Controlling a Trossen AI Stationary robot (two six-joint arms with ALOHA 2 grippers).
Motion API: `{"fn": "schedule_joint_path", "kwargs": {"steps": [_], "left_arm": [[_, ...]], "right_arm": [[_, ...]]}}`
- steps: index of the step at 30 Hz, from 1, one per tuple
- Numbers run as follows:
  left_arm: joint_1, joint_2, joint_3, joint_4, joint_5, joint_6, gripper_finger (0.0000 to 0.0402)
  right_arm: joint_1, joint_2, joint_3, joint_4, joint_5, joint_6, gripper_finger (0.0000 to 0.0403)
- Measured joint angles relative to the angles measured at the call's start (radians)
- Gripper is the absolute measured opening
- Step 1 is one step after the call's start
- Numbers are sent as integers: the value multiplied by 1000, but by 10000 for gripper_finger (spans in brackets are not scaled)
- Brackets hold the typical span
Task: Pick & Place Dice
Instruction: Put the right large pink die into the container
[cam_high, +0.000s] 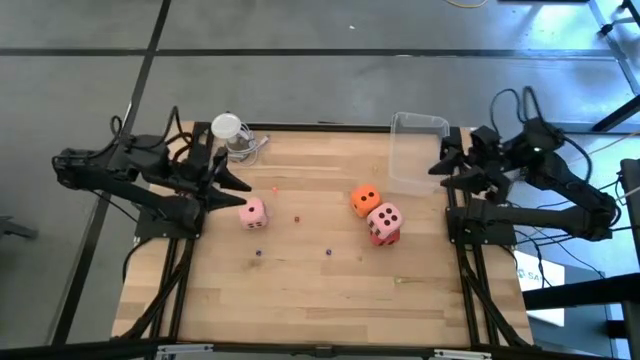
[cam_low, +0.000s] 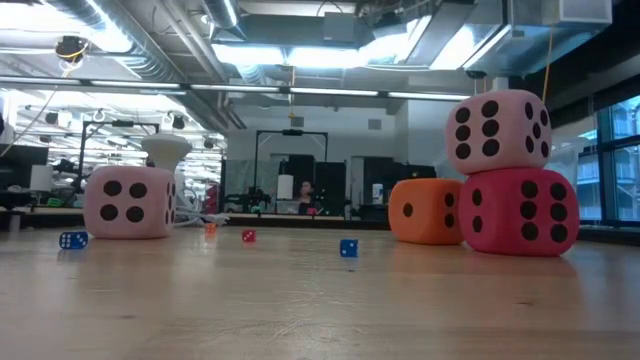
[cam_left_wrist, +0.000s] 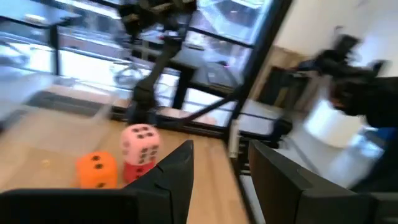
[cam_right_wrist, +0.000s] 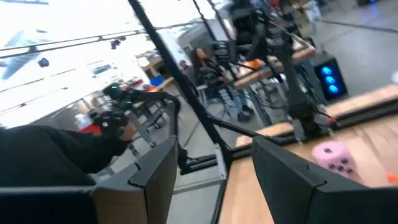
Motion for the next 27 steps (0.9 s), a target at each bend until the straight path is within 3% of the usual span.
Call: {"fn": "schedule_joint_path", "kwargs": {"steps": [4,7,12,17,22,27], "left_arm": [[0,-6,0,-151,-206,-69,145],[0,-18,0,-297,-278,-124,145],[0,-36,0,-402,-300,-217,145],[0,-43,0,-410,-301,-226,145],[0,-43,0,-411,-313,-216,145],[0,-42,0,-411,-341,-205,145]], "right_arm": [[4,76,1,-43,7,-56,207],[21,130,8,-101,11,-163,207],[77,226,123,-330,124,-448,197],[171,330,365,-629,265,-663,179],[319,420,569,-937,538,-674,162],[467,471,597,-1082,639,-538,148]]}}
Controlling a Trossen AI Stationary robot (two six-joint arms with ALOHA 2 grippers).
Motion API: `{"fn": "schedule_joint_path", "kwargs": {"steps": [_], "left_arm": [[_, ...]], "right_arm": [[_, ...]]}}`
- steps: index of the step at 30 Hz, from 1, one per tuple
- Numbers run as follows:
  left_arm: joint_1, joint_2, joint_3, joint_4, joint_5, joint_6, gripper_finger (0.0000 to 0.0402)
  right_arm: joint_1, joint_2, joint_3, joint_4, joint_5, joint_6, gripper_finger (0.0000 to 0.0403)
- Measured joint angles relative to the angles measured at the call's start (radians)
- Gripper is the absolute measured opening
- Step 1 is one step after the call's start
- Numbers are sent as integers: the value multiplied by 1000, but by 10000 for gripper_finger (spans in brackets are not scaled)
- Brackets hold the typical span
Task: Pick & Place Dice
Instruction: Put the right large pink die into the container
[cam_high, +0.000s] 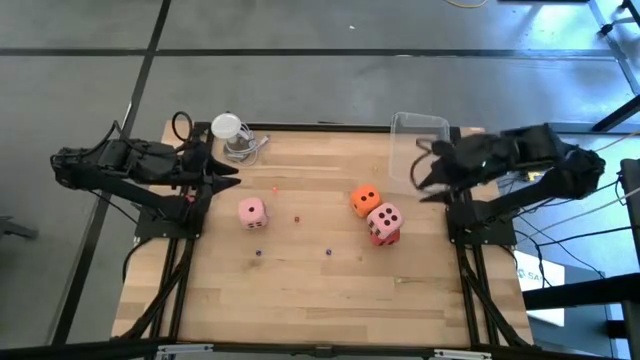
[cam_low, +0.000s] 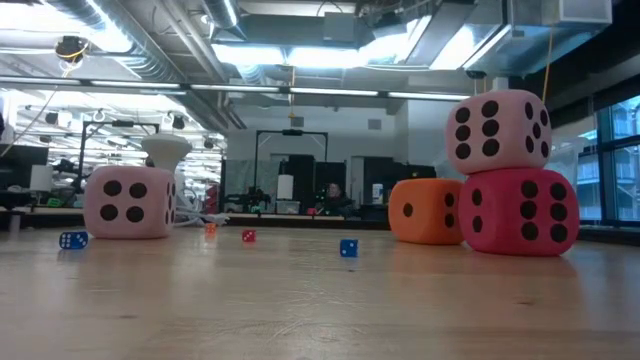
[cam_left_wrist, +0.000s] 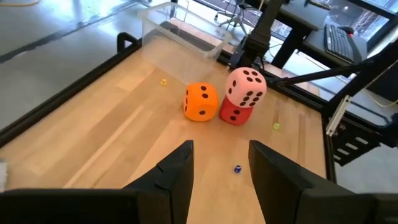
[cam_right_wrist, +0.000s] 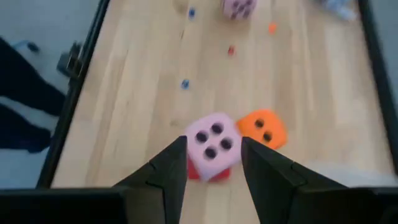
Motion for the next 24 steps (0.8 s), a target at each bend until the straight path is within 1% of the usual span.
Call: {"fn": "schedule_joint_path", "kwargs": {"steps": [5,9,11,14,18,20,24], "left_arm": [[0,1,0,0,-29,22,145],[0,1,0,0,-36,29,145],[0,1,0,0,-37,30,145],[0,1,1,0,-37,34,145],[0,1,1,0,-38,56,145],[0,1,1,0,-39,56,145],[0,1,1,0,-43,59,145]], "right_arm": [[119,64,1,-10,79,44,138],[173,127,-15,-27,82,50,133],[192,147,-69,-24,83,76,132],[210,154,-187,6,83,147,132],[212,121,-311,138,89,266,132],[212,102,-334,159,145,307,132],[221,72,-352,160,313,329,132]]}}
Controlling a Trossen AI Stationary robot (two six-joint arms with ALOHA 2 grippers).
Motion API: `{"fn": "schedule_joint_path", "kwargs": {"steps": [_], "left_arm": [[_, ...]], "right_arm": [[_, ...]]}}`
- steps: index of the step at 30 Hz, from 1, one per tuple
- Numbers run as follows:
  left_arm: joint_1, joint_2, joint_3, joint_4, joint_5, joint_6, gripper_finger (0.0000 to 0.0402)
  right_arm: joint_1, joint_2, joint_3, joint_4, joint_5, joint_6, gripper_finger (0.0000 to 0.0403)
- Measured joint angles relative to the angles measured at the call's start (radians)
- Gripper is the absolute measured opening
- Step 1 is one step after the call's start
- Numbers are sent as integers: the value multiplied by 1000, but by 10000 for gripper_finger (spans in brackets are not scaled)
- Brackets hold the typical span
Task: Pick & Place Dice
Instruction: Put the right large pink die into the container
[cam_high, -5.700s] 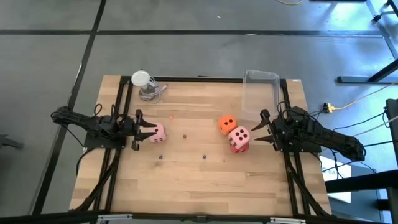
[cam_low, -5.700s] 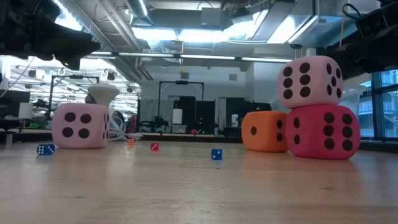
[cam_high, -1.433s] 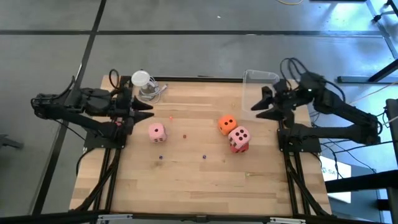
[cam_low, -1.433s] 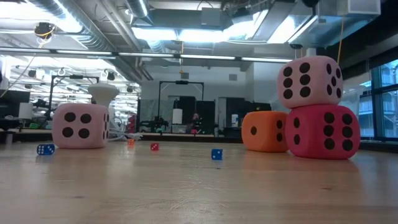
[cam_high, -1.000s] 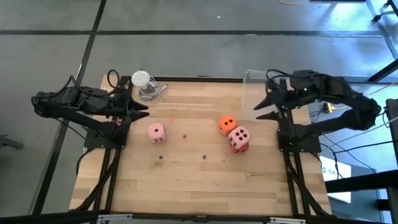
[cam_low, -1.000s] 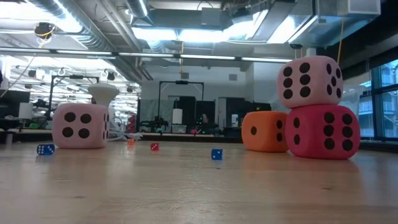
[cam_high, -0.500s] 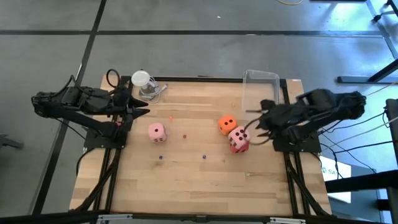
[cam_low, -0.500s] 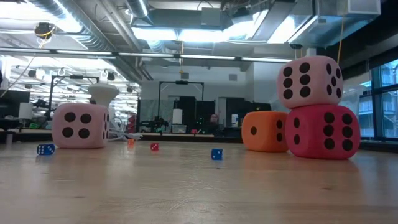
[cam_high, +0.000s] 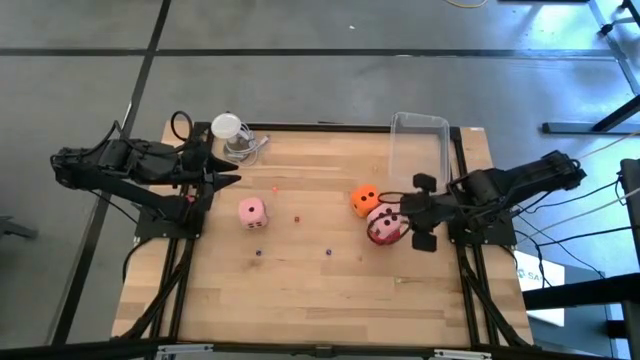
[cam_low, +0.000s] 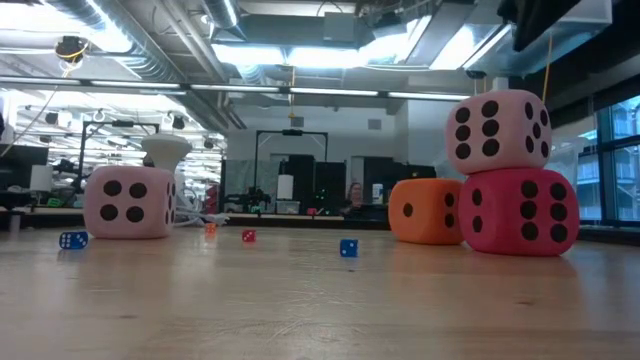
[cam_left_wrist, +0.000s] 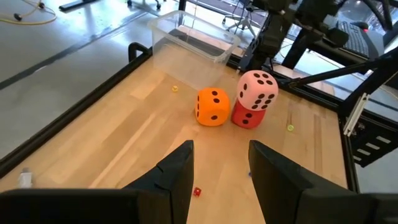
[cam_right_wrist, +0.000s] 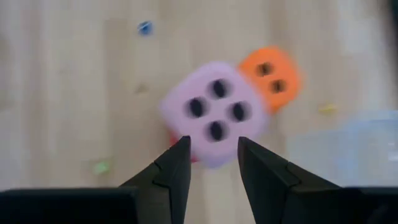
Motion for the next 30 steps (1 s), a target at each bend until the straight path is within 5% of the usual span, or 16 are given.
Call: {"fn": "schedule_joint_path", "kwargs": {"steps": [4,12,19,26,30], "left_arm": [[0,0,0,0,-22,1,145],[0,0,0,0,-46,34,145],[0,0,0,0,-51,62,145],[0,0,0,0,-79,65,145],[0,0,0,0,-102,76,145]], "right_arm": [[11,-23,-29,2,102,17,132],[-14,2,-80,50,85,-90,145],[21,66,-81,115,-48,-405,232],[39,134,-81,115,-40,-480,328],[39,180,-80,111,68,-526,360]]}}
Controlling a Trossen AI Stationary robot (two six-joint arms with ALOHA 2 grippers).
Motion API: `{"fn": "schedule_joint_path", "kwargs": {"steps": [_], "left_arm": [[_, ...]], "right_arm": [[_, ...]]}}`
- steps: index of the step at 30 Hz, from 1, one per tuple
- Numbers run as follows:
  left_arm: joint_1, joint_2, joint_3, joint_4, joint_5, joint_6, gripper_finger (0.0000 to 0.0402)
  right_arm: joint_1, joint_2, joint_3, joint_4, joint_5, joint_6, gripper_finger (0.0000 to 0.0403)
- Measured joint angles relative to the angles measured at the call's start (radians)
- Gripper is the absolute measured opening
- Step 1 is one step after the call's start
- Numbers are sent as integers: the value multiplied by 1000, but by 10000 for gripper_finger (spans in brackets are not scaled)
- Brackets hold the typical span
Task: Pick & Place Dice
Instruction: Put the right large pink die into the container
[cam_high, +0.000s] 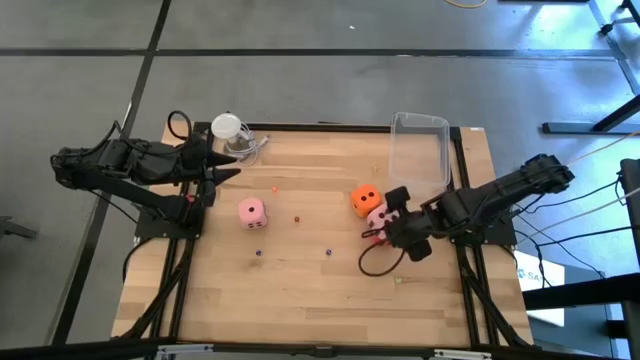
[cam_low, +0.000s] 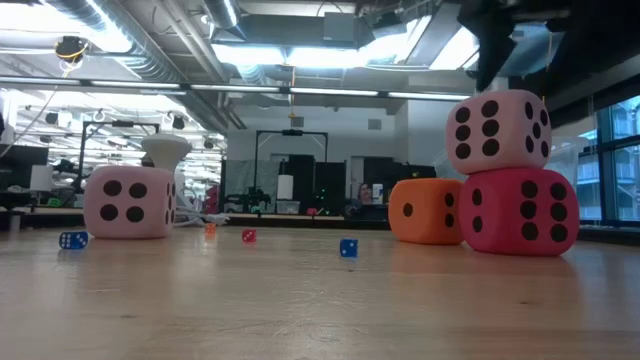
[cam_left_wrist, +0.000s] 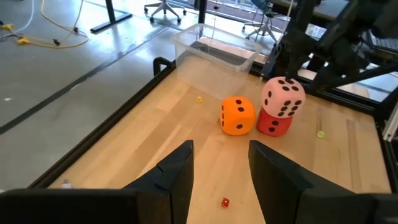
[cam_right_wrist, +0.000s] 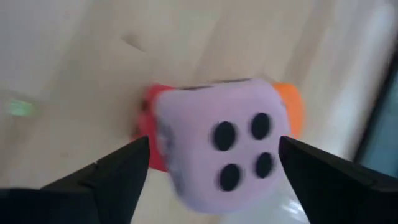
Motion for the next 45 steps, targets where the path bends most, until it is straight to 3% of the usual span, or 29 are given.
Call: {"fn": "schedule_joint_path", "kwargs": {"steps": [3,23,27,34,45], "left_arm": [[0,0,0,0,0,0,145],[0,0,0,0,1,0,145],[0,0,0,0,2,2,145],[0,0,0,0,2,20,145],[0,0,0,0,3,19,145]], "right_arm": [[0,22,0,-1,64,-22,371],[-21,128,-53,70,81,170,362],[-22,130,-55,101,74,189,339],[-23,130,-55,102,64,214,242],[-23,130,-55,91,57,323,242]]}}
